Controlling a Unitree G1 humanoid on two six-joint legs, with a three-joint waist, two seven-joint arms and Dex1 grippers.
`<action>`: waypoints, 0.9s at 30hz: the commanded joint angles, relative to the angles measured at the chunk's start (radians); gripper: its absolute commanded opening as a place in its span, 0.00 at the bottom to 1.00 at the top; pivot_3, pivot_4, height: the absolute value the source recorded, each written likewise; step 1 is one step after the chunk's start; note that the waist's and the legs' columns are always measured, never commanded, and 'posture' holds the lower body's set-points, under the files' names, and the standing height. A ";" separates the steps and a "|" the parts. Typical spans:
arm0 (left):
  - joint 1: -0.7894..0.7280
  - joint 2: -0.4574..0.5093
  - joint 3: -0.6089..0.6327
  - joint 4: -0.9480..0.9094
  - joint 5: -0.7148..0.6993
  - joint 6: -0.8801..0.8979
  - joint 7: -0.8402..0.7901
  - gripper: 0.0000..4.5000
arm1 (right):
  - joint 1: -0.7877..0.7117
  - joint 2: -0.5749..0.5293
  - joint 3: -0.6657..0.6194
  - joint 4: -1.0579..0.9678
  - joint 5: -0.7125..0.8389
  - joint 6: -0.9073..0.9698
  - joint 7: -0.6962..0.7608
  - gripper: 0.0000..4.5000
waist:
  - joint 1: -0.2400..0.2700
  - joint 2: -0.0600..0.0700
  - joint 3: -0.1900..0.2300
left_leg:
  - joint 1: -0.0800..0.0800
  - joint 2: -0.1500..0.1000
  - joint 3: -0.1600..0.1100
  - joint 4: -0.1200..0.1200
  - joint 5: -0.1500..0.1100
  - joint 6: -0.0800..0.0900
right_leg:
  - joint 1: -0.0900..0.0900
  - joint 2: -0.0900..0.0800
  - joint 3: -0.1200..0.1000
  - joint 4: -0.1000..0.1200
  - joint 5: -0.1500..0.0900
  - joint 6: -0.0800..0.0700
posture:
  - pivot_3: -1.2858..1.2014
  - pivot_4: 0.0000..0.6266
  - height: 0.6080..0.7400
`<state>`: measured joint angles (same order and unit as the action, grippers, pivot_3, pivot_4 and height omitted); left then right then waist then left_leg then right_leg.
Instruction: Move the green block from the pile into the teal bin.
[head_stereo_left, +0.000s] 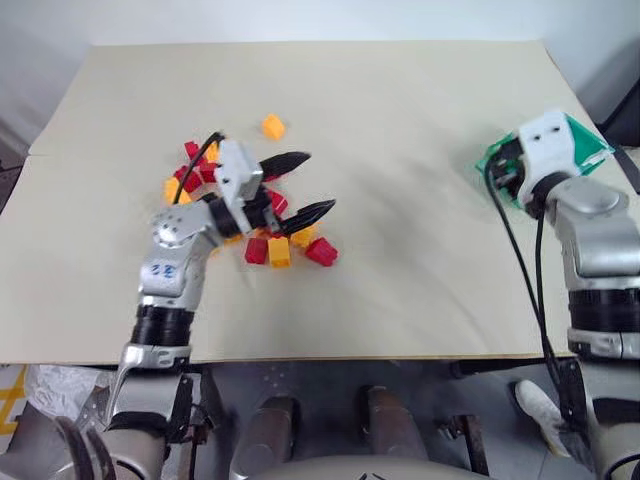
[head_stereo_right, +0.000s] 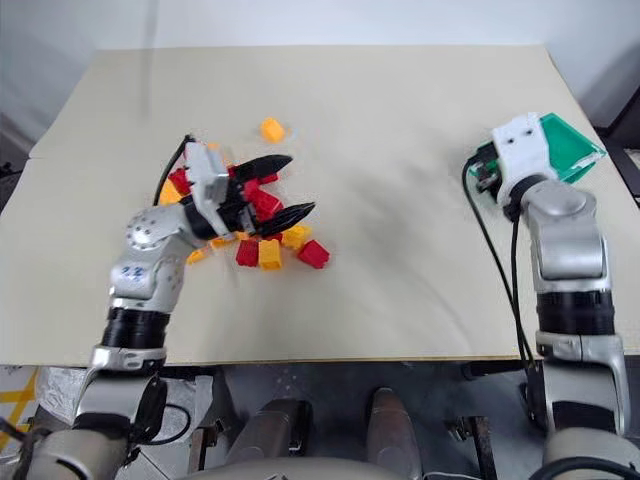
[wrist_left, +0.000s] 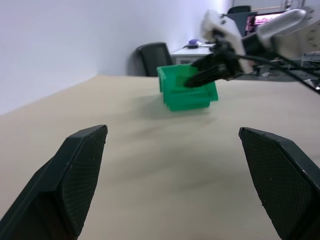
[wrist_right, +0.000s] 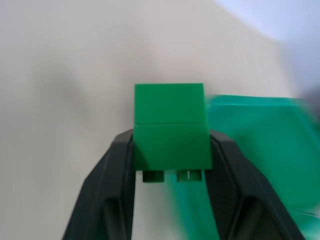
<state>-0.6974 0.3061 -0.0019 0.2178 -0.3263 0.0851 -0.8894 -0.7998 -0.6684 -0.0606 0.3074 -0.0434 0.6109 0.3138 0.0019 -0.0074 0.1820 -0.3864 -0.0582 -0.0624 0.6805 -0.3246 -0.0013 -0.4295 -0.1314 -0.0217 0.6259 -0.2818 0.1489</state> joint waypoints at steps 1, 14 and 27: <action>-0.085 -0.030 -0.025 0.109 0.046 -0.071 0.010 1.00 | -0.126 -0.003 0.007 0.239 -0.068 -0.123 -0.103 0.33 | -0.007 0.000 0.000 | 0.000 0.000 0.000 0.000 0.000 0.000 | 0.000 0.000 0.000 0.000 0.000 0.000 | 0.52 0.24 1.00; -0.229 -0.055 -0.054 0.308 0.118 -0.154 -0.012 1.00 | -0.326 0.005 0.020 0.580 -0.086 -0.317 -0.131 0.84 | -0.031 0.000 0.000 | -0.001 0.001 0.002 -0.004 0.000 0.000 | -0.002 -0.001 0.000 -0.003 0.000 0.001 | 0.52 0.24 1.00; 0.158 0.279 0.188 -0.222 -0.105 0.282 -0.056 1.00 | 0.020 -0.039 0.023 0.086 0.272 -0.312 0.714 0.99 | -0.032 0.001 0.000 | -0.001 0.005 0.001 -0.004 0.000 0.001 | -0.003 0.000 0.002 -0.002 0.000 0.001 | 0.52 0.24 1.00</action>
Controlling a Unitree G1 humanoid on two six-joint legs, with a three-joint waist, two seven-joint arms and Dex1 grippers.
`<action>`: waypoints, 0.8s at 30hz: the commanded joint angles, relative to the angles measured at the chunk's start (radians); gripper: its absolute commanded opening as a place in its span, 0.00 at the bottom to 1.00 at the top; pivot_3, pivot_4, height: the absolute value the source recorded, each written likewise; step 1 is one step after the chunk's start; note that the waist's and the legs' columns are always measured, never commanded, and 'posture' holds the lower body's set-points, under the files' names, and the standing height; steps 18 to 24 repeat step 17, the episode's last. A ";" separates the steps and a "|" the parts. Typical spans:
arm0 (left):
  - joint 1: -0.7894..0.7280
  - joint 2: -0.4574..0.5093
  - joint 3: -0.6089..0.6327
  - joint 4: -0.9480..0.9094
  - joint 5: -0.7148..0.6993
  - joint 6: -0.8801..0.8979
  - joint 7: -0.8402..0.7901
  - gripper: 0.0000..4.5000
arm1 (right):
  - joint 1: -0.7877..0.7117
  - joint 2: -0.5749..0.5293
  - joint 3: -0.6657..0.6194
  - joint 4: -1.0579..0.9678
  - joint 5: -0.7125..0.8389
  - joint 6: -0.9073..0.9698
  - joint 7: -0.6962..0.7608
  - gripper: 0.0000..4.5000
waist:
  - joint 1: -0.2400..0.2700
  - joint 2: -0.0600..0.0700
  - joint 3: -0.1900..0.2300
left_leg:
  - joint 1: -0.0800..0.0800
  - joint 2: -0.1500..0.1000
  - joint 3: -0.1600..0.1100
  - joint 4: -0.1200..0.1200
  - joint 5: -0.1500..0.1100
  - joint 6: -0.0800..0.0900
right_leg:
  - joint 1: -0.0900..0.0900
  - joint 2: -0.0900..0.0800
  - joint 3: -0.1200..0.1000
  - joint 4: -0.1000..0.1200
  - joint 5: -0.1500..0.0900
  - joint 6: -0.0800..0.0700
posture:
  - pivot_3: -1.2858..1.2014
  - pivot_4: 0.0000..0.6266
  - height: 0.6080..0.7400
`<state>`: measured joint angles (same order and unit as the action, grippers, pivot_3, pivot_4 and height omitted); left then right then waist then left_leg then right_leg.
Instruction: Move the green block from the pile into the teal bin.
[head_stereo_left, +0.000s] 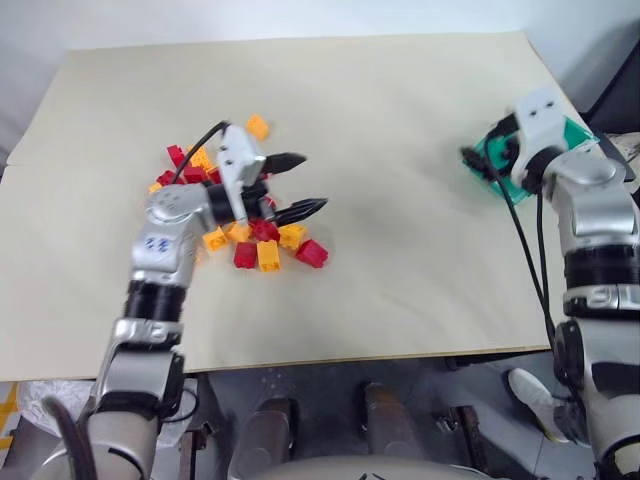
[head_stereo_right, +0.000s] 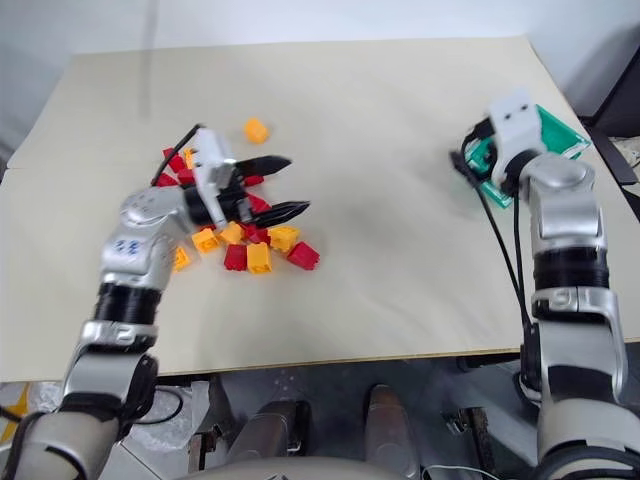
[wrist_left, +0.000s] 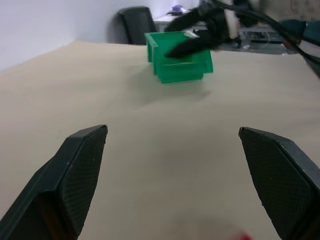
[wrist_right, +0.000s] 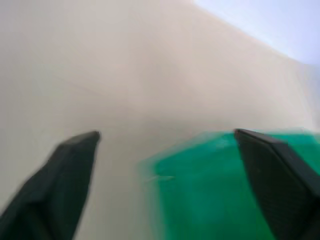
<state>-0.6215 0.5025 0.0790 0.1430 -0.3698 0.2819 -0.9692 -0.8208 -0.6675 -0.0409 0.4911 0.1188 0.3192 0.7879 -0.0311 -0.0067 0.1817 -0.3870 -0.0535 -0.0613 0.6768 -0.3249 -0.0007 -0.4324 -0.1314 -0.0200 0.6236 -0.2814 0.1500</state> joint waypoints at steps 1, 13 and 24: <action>0.116 0.111 0.131 -0.176 -0.077 0.120 0.035 1.00 | 0.058 -0.048 0.005 -0.113 0.139 -0.020 0.312 0.99 | 0.002 0.000 0.000 | 0.000 0.000 0.000 0.000 0.000 0.000 | 0.000 0.000 0.000 0.000 0.000 0.000 | 0.52 0.24 1.00; 0.619 0.262 0.501 -0.305 -0.184 0.127 -0.008 1.00 | -0.083 -0.006 0.044 0.348 0.107 -0.378 0.656 0.99 | 0.005 0.001 0.001 | 0.003 0.002 0.000 0.003 -0.003 0.001 | 0.004 -0.001 0.001 -0.003 0.000 0.000 | 0.52 0.24 1.00; 0.641 0.249 0.549 -0.322 -0.222 0.145 0.025 1.00 | -0.093 -0.005 0.045 0.380 0.092 -0.402 0.683 0.99 | 0.008 0.001 0.001 | 0.002 0.002 -0.001 0.003 -0.003 0.000 | 0.004 -0.001 -0.001 -0.003 0.000 -0.001 | 0.52 0.24 1.00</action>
